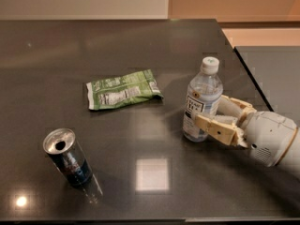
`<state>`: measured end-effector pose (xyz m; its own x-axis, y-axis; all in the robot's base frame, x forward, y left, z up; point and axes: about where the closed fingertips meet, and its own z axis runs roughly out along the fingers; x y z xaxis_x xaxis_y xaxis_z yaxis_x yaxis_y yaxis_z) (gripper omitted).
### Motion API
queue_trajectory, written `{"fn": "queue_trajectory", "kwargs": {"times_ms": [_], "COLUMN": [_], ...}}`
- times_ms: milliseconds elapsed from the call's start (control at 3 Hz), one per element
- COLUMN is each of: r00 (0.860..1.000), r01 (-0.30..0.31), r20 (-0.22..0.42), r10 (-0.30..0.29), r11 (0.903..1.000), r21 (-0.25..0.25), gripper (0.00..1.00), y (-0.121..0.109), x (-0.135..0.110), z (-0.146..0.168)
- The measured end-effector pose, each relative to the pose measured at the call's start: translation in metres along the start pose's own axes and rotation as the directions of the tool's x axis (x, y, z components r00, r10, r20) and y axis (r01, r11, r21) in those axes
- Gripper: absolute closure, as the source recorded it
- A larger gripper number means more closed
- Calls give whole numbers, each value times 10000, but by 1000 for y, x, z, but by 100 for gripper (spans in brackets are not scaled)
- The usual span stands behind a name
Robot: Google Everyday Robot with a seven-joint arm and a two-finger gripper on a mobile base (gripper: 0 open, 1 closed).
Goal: Place blue plastic bottle upright
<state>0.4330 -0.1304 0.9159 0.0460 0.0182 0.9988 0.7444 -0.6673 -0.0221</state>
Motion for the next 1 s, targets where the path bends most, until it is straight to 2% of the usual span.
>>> {"fn": "queue_trajectory", "kwargs": {"times_ms": [333,667,1000], "r00": [10000,10000,10000], "r01": [7,-19,-20], "r20": [1,86,87], "r10": [-7,19,20], "r11": [10000,10000,10000], "r21": [-10,-33,-32], "gripper": [15,0,0], "y": [0,1,1], "x": [-3,-8,-8], "z": [0,-2,-2]}}
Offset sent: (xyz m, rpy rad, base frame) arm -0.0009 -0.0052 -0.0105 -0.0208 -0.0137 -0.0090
